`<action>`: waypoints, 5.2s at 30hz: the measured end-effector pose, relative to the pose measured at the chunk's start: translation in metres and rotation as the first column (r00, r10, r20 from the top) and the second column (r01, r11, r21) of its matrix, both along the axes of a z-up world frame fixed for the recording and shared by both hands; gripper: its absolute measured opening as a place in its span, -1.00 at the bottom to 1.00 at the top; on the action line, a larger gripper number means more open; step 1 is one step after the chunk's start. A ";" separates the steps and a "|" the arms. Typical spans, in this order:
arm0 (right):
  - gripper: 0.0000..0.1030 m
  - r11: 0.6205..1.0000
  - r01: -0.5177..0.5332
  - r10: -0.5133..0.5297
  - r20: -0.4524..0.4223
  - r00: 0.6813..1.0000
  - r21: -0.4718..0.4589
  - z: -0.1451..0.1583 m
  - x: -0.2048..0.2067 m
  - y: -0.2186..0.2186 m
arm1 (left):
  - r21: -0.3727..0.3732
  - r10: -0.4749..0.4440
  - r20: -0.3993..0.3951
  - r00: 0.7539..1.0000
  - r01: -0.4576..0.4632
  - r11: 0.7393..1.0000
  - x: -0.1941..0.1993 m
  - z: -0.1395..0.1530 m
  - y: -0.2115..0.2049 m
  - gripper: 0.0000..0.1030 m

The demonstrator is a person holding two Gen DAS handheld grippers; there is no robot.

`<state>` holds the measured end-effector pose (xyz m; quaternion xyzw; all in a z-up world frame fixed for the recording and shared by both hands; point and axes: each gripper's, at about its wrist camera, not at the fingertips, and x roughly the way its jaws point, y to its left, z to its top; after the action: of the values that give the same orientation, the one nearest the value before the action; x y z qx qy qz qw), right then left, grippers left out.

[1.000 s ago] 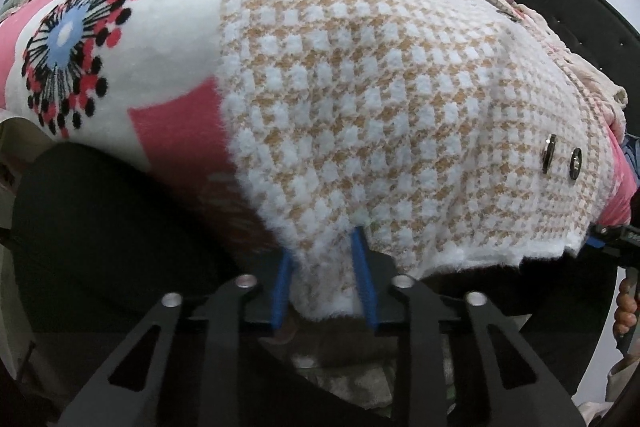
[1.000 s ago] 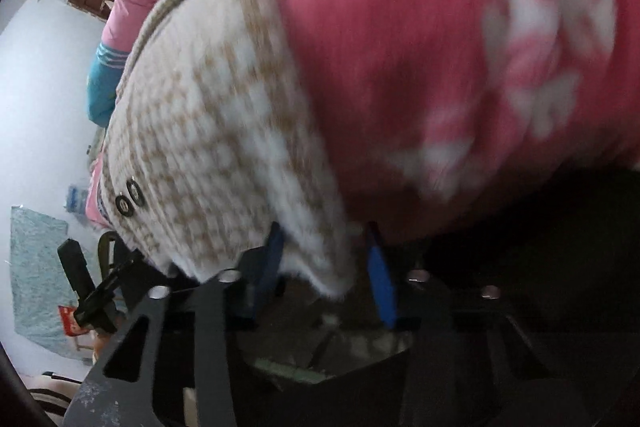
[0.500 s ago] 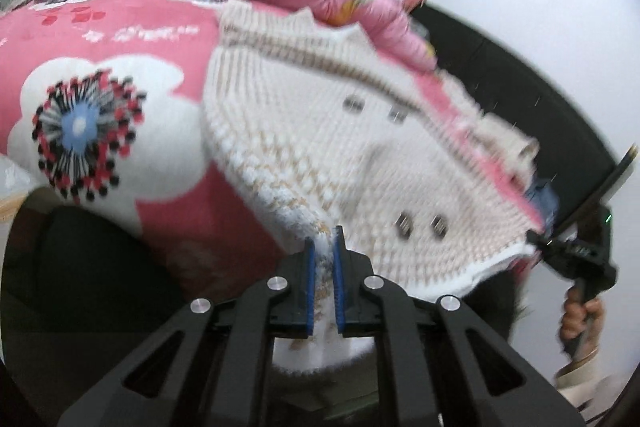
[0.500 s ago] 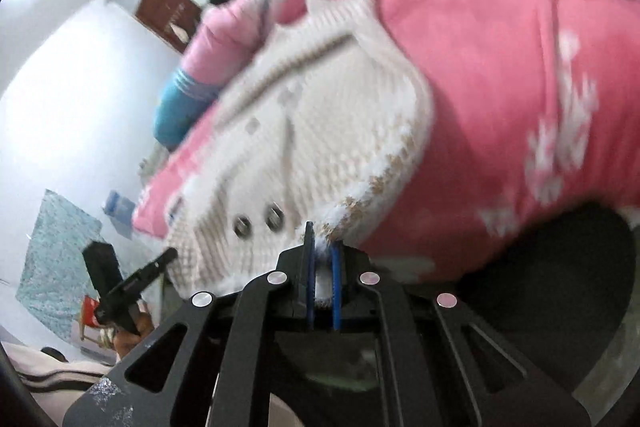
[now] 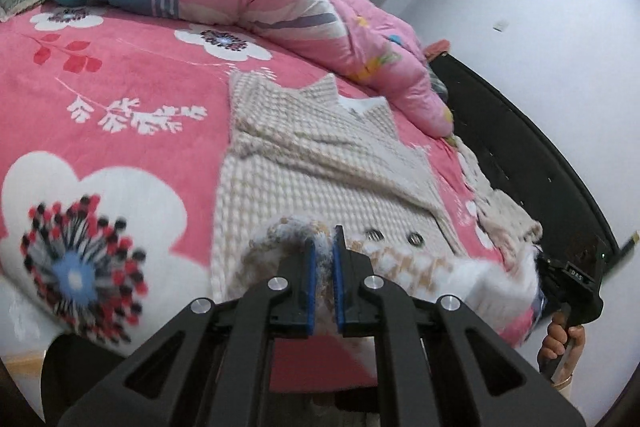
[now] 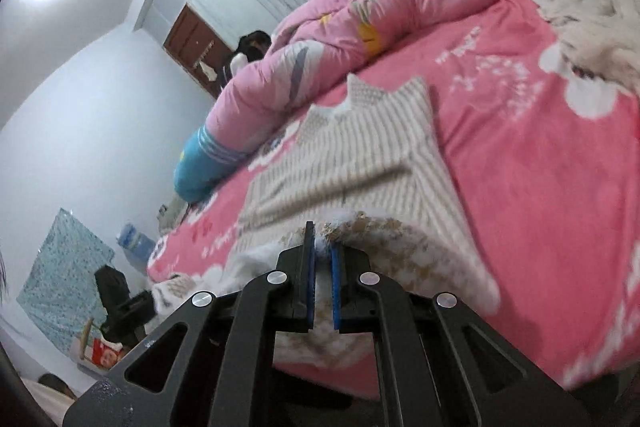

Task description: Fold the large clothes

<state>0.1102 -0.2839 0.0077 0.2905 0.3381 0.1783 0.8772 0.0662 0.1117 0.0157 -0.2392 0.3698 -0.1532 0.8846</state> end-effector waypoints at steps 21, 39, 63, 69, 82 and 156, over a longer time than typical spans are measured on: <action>0.41 0.998 0.055 -0.052 -0.135 0.990 0.022 -0.055 0.059 -0.045 | -0.088 0.086 -0.078 0.993 -0.092 0.992 0.036 -0.023 0.052 0.30; 0.49 0.974 0.149 -0.096 -0.284 0.954 0.171 -0.093 -0.038 -0.058 | -0.259 -0.025 -0.152 0.988 -0.015 0.966 -0.007 -0.093 0.021 0.32; -0.78 0.969 0.186 -0.205 -0.112 0.972 -0.161 -0.004 -0.018 -0.019 | 0.116 0.103 0.104 0.989 -0.115 0.987 -0.009 -0.003 -0.015 -0.79; -0.75 0.979 0.166 -0.188 -0.204 0.961 -0.121 -0.048 -0.037 -0.036 | 0.067 0.067 0.027 0.997 -0.068 0.995 -0.017 -0.025 0.004 -0.75; 0.11 0.868 0.330 -0.393 -0.108 0.913 -0.371 -0.017 -0.054 -0.060 | 0.059 0.251 0.078 0.965 -0.255 0.965 -0.045 -0.029 0.070 -0.05; -0.84 0.838 -0.018 -0.149 -0.261 0.954 -0.545 -0.091 0.131 0.016 | 0.301 0.023 -0.022 0.999 -0.015 0.953 0.088 -0.080 -0.014 -0.59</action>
<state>0.2417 -0.2680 -0.0835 0.0654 0.4906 0.0000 0.8690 0.1544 0.0975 -0.0639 -0.1072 0.3977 -0.0835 0.9074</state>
